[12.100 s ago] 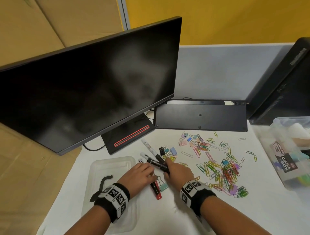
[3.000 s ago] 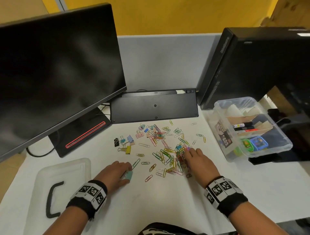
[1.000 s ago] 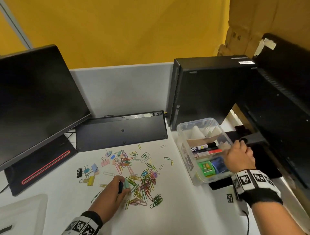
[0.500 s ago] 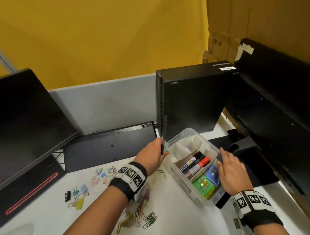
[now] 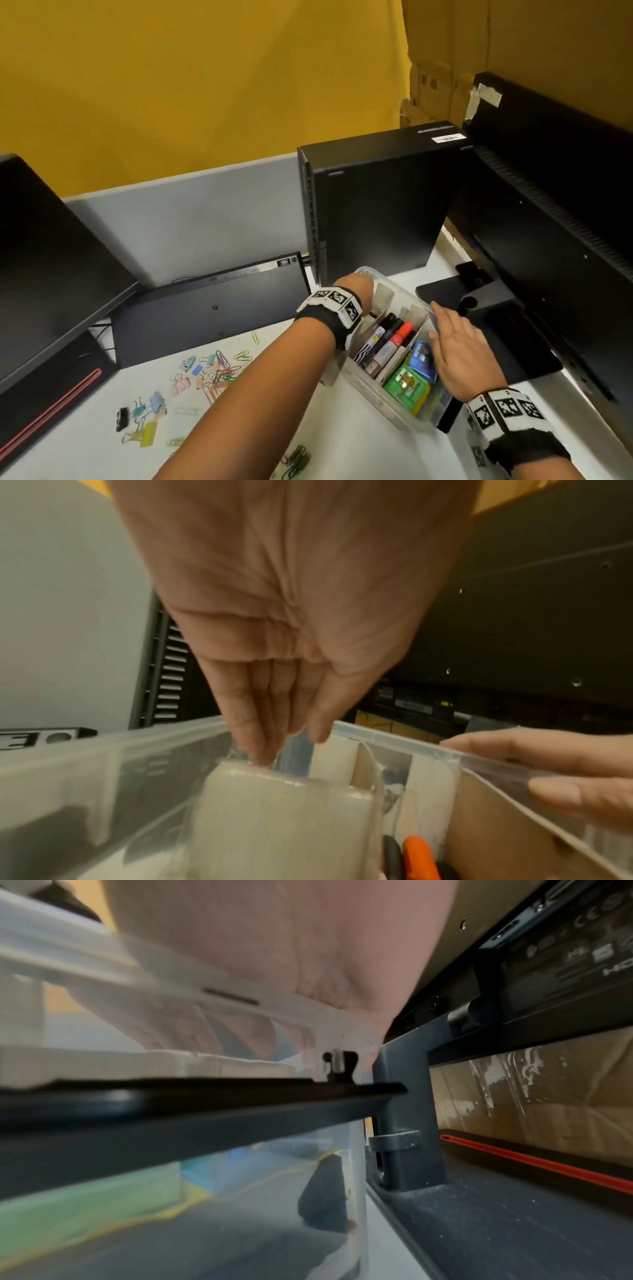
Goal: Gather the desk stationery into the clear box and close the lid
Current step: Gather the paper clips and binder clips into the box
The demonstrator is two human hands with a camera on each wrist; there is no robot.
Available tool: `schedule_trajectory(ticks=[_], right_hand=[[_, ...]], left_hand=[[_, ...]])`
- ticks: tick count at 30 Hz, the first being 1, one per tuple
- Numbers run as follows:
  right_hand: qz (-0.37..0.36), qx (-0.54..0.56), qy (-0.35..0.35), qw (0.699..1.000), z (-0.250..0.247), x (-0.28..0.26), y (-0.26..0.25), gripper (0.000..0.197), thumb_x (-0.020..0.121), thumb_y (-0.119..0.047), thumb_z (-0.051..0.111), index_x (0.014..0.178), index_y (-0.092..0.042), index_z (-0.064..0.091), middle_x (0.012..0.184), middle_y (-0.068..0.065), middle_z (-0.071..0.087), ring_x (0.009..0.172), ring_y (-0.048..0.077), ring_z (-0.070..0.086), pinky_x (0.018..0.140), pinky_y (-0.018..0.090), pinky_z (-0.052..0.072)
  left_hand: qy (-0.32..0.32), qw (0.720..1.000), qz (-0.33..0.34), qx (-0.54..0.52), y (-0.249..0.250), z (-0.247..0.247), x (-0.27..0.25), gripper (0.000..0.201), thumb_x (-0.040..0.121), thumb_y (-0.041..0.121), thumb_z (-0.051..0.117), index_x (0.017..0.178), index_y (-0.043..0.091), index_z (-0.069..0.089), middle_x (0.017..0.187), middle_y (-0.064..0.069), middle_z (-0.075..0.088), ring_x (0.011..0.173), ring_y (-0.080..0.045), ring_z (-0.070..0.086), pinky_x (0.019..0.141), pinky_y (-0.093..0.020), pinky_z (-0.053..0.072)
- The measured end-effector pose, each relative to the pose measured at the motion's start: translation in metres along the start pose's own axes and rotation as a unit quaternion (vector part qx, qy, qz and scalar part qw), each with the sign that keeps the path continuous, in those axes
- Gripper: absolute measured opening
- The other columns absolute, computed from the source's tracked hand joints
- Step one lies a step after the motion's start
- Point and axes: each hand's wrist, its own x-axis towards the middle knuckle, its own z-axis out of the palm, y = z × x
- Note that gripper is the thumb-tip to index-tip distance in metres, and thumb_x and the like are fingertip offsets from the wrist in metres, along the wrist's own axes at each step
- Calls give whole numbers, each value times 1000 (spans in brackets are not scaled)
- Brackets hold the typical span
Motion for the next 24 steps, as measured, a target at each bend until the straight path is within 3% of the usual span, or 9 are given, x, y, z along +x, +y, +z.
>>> schedule_trajectory(ticks=[4, 7, 12, 15, 18, 21, 24], right_hand=[[12, -4, -15, 1000, 1, 0, -2, 55, 99, -37, 28, 149, -16, 19, 141, 1, 40, 128, 16, 40, 109, 34, 31], [32, -18, -22, 999, 2, 0, -6, 57, 99, -35, 31, 150, -15, 17, 147, 5, 36, 133, 21, 35, 113, 39, 28], [57, -46, -32, 997, 0, -7, -41, 64, 97, -38, 35, 151, -13, 11, 157, 8, 18, 145, 27, 14, 118, 44, 12], [-8, -36, -9, 999, 2, -17, -79, 62, 96, -34, 42, 149, -11, 22, 155, 9, 24, 144, 28, 16, 118, 43, 12], [-104, 23, 10, 994, 12, -26, -119, 50, 93, -25, 45, 140, -7, 40, 145, 12, 39, 138, 30, 30, 115, 45, 24], [-190, 79, 11, 978, 29, -39, -161, 46, 90, -30, 36, 130, -12, 51, 137, 6, 47, 131, 26, 38, 108, 44, 37], [-249, 112, -25, 962, 50, -54, -200, 34, 94, -27, 43, 124, -18, 56, 131, -4, 49, 126, 16, 41, 105, 31, 38]], left_hand=[[113, 986, 50, -110, -22, 12, -46, 40, 94, 14, 46, 133, 16, 49, 134, -6, 53, 122, -24, 50, 103, -34, 39], [193, 966, 73, -156, -50, 38, -99, 35, 95, 23, 45, 130, 25, 49, 131, 5, 50, 120, -13, 45, 100, -28, 39], [206, 961, -28, -182, -112, 97, -200, 29, 97, 28, 43, 125, 33, 50, 128, 17, 47, 121, -2, 39, 102, -15, 28], [226, 943, -118, -213, -156, 137, -256, 26, 96, 24, 48, 119, 36, 53, 122, 19, 50, 117, -2, 42, 99, -18, 33], [228, 931, -190, -213, -192, 169, -297, 28, 94, 21, 50, 118, 34, 55, 120, 15, 53, 114, -7, 45, 94, -18, 33], [225, 922, -236, -210, -216, 182, -314, 30, 94, 21, 50, 123, 30, 54, 123, 9, 53, 111, -9, 43, 92, -20, 35], [220, 919, -263, -194, -237, 185, -315, 36, 94, 19, 50, 129, 26, 49, 131, 6, 49, 119, -13, 41, 99, -25, 37]])
